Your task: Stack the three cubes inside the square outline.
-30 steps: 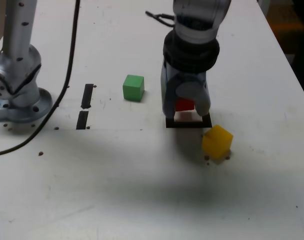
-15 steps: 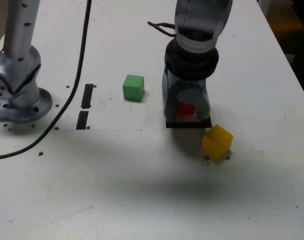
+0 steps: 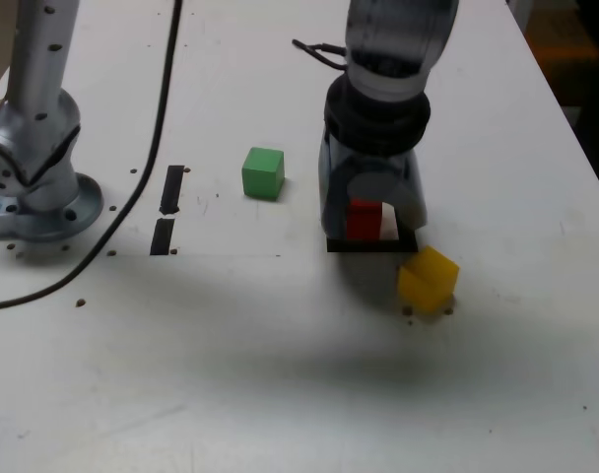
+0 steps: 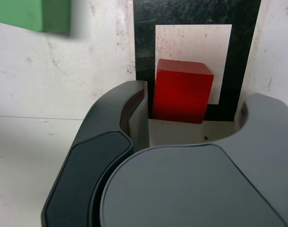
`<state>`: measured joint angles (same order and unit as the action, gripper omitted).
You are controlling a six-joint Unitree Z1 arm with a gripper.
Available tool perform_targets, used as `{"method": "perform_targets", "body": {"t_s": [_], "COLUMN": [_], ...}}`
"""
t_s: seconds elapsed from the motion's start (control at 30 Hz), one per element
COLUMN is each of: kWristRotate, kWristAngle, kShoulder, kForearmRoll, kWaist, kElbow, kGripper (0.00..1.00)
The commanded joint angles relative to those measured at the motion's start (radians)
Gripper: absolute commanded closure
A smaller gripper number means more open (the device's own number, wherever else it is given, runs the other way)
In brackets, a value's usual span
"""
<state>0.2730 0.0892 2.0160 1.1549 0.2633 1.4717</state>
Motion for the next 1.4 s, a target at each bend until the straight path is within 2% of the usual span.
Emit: {"method": "perform_targets", "body": {"t_s": [0.0, 0.13, 0.27, 0.53, 0.77, 0.9, 1.1, 1.23, 1.37], "kWristRotate": [0.004, 0.060, 0.181, 0.391, 0.524, 0.561, 0.573, 0.562, 0.545], "kWristAngle": [0.003, 0.025, 0.022, 0.015, -0.010, -0.019, -0.052, -0.058, -0.058], "kShoulder": [-0.034, -0.128, -0.128, -0.011, 0.046, 0.061, 0.124, 0.143, 0.153], "kForearmRoll": [0.032, 0.169, 0.203, 0.193, 0.159, 0.155, 0.125, 0.107, 0.055], "kWaist": [0.000, 0.058, 0.150, 0.239, 0.239, 0.230, 0.194, 0.173, 0.152], "kElbow": [0.013, 0.130, 0.225, 0.368, 0.327, 0.315, 0.307, 0.292, 0.247], "kGripper": [0.01, 0.00, 0.00, 0.04, 0.05, 0.05, 0.06, 0.06, 0.07]}}
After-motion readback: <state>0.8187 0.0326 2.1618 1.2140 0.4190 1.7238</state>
